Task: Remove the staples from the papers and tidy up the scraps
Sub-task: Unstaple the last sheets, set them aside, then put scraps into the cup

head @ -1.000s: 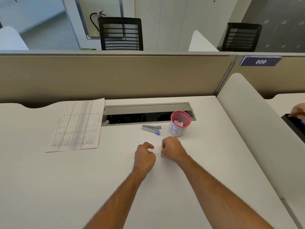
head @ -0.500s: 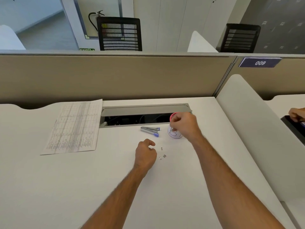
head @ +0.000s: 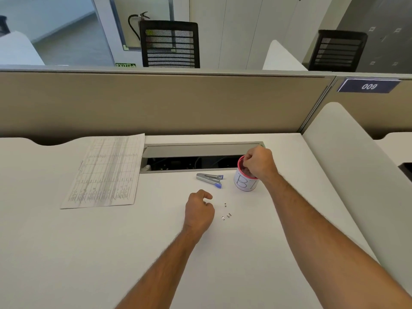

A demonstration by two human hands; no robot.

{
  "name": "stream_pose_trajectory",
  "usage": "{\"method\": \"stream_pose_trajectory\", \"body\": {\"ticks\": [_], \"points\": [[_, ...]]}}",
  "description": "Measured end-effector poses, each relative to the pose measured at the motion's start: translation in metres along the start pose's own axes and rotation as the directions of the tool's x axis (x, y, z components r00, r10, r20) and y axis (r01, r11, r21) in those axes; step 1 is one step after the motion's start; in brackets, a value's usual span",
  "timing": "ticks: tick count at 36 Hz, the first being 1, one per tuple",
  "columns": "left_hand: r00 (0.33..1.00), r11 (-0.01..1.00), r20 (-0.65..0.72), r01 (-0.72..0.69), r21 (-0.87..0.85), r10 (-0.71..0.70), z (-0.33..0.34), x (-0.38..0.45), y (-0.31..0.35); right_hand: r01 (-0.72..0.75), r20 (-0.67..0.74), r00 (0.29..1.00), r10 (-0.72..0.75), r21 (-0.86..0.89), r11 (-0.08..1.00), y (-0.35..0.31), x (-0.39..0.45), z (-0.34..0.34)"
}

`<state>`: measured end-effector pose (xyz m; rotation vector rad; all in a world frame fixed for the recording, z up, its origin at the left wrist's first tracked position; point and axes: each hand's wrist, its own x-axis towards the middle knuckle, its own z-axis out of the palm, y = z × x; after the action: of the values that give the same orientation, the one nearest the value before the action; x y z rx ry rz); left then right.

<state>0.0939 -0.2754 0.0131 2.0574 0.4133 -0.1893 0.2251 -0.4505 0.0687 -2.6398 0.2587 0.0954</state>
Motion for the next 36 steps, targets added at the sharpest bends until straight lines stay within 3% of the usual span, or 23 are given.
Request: {"method": "stream_pose_trajectory", "body": {"ticks": [7, 11, 13, 16, 20, 24, 36], "points": [[1.000, 1.000, 0.012, 0.019, 0.007, -0.019, 0.001, -0.002, -0.004, 0.021, -0.121, 0.993, -0.005, 0.131, 0.991, 0.007, -0.012, -0.006], [0.998, 0.999, 0.048, 0.033, -0.010, -0.032, 0.004, -0.009, -0.005, 0.136, -0.173, 0.980, -0.099, 0.217, 0.967, -0.001, -0.038, -0.006], [0.996, 0.999, 0.076, 0.042, -0.019, -0.041, 0.006, -0.012, -0.006, 0.197, -0.125, 0.978, -0.168, 0.275, 0.941, -0.004, -0.051, 0.002], [0.991, 0.996, 0.110, 0.078, -0.043, -0.073, 0.009, -0.017, -0.009, 0.222, 0.058, 0.968, -0.245, 0.262, 0.939, -0.002, -0.065, 0.020], [0.984, 0.990, 0.137, 0.125, -0.066, -0.115, 0.015, -0.024, -0.011, 0.263, 0.256, 0.926, -0.276, 0.086, 0.961, 0.006, -0.077, 0.044], [0.982, 0.989, 0.142, 0.135, -0.058, -0.126, 0.020, -0.026, -0.015, 0.281, 0.369, 0.896, -0.246, -0.044, 0.959, 0.017, -0.086, 0.062], [0.969, 0.961, 0.148, 0.223, -0.162, -0.200, 0.034, -0.028, -0.008, 0.314, 0.374, 0.886, -0.274, -0.049, 0.948, 0.035, -0.110, 0.074]]}}
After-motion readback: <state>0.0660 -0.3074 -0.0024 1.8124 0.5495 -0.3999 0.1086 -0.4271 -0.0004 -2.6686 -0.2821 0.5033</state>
